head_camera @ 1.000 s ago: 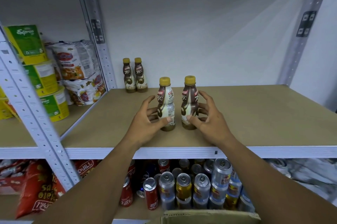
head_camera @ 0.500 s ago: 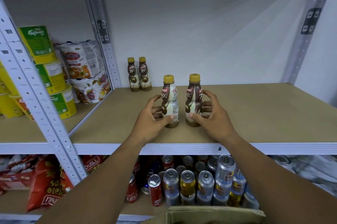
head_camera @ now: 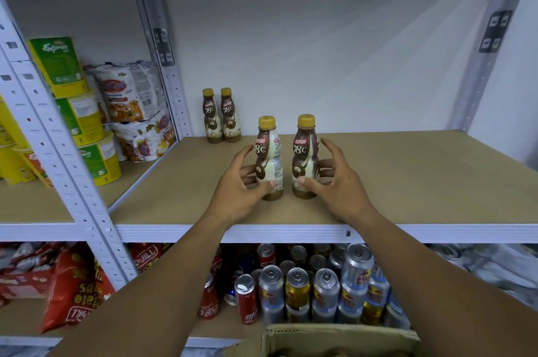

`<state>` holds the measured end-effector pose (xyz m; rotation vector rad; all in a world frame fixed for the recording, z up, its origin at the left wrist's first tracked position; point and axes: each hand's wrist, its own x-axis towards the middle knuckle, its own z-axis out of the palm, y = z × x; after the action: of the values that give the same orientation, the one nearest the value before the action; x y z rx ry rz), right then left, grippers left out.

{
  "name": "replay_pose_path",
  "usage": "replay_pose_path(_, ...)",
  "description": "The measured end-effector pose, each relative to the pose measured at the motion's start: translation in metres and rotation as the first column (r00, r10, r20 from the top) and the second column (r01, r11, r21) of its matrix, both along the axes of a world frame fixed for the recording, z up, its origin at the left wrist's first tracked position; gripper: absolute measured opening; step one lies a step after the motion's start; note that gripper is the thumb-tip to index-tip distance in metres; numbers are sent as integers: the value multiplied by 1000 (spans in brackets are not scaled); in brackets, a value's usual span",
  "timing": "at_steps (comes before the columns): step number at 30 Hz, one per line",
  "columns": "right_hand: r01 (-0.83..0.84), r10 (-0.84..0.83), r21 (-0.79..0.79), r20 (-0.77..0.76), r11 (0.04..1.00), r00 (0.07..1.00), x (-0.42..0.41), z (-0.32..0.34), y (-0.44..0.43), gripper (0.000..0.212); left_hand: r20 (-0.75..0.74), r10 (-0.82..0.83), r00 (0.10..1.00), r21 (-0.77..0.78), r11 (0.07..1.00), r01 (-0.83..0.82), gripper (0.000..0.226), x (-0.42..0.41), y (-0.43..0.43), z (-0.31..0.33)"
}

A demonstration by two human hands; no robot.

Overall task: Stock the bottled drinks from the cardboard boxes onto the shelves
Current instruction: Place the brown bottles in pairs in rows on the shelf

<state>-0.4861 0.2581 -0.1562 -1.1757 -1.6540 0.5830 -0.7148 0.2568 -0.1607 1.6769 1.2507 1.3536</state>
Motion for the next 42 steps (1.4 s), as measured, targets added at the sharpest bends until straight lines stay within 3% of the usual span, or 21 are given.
replay_pose_path(7,-28,26,-46,-41,999,999,0,-1,1,109,-17,23,1000,12,1000,-22,108,0,-1,2)
replay_pose_path(13,-23,23,-41,-10,999,1000,-1,-1,3,101,-1,18,1000,0,1000,-18,107,0,-1,1)
replay_pose_path(42,-46,46,-58,-5,997,999,0,-4,6,103,7,62,998,19,998,-62,106,0,2,-2)
